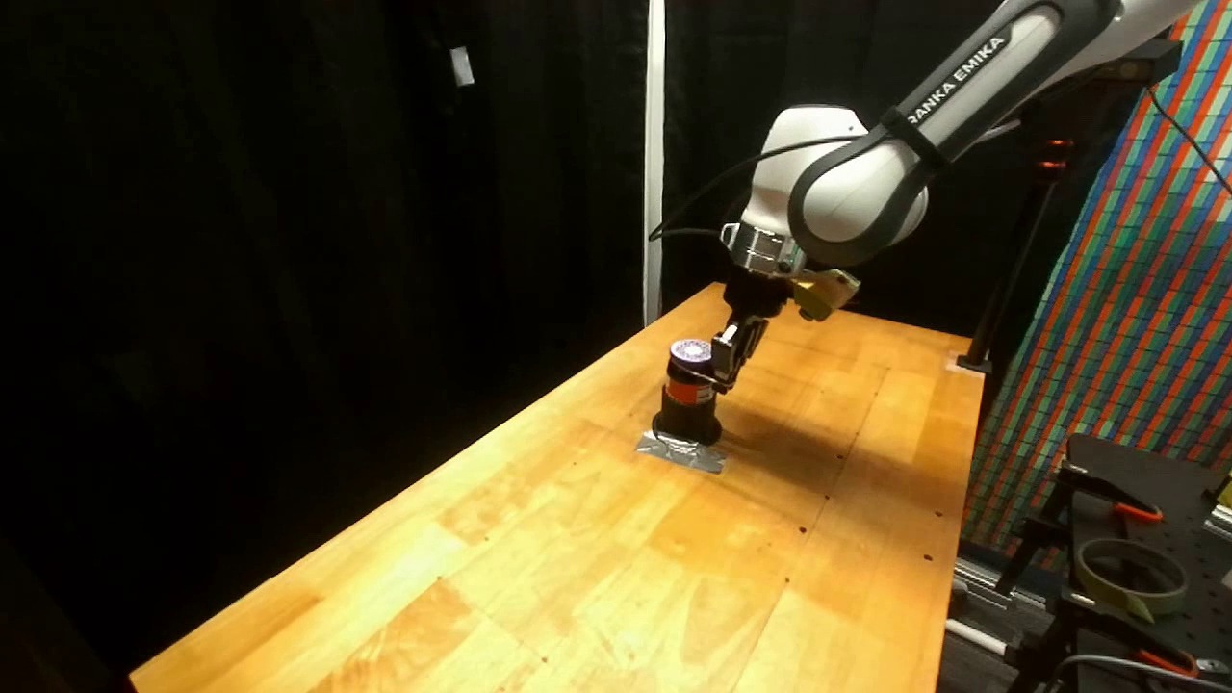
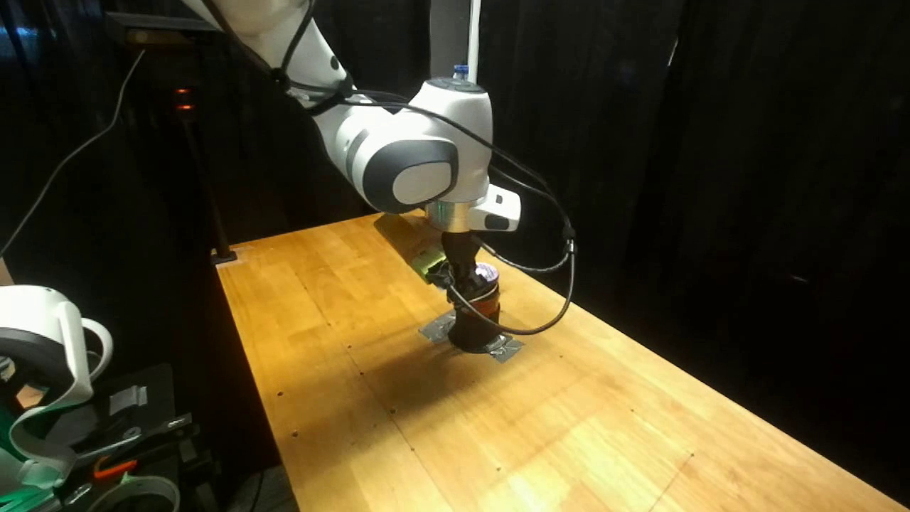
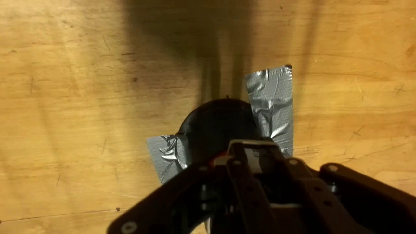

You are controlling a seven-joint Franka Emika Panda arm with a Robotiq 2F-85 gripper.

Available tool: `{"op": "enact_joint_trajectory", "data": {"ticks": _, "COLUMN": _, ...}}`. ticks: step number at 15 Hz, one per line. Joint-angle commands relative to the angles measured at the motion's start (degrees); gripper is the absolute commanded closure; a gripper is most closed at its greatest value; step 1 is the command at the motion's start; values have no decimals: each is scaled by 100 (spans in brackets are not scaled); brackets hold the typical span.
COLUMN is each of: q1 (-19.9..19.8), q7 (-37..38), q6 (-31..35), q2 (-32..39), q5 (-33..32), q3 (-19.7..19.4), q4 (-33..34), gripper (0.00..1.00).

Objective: Put the rubber band on the jar.

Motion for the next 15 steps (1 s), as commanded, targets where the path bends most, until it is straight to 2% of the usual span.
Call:
{"op": "enact_joint_trajectory", "data": {"ticks": 1, "q1": -65, "q7": -204, "q6": 743, "q2": -577, "q5": 73, "q3": 131, "q4": -1007, "gripper": 100}}
{"op": "enact_joint_trajectory", "data": {"ticks": 4, "q1": -91, "q7": -248, "q6": 1327, "q2": -805, "q5": 67, "q3": 185, "q4": -1519, "gripper": 98}}
{"op": "enact_joint_trajectory", "data": {"ticks": 7, "q1": -213, "q7": -382, "q6": 2299, "q2": -966, "q5": 143, "q3": 369, "q4": -1977, "gripper": 97}}
{"op": "enact_joint_trajectory", "data": {"ticks": 9, "q1": -495, "q7": -621, "q6": 3109, "q2": -980, "q5": 376, "q3": 776, "q4": -2194, "gripper": 97}}
{"op": "enact_joint_trajectory", "data": {"ticks": 11, "q1": -1008, "q7": -662, "q6": 3837, "q2": -894, "q5": 397, "q3": 1445, "q4": -2329, "gripper": 98}}
{"op": "enact_joint_trajectory", "data": {"ticks": 13, "q1": -1422, "q7": -446, "q6": 4575, "q2": -759, "q5": 57, "q3": 1905, "q4": -2461, "gripper": 99}}
{"op": "enact_joint_trajectory", "data": {"ticks": 15, "q1": -1705, "q7": -321, "q6": 5086, "q2": -674, "q5": -289, "q3": 2126, "q4": -2617, "gripper": 99}}
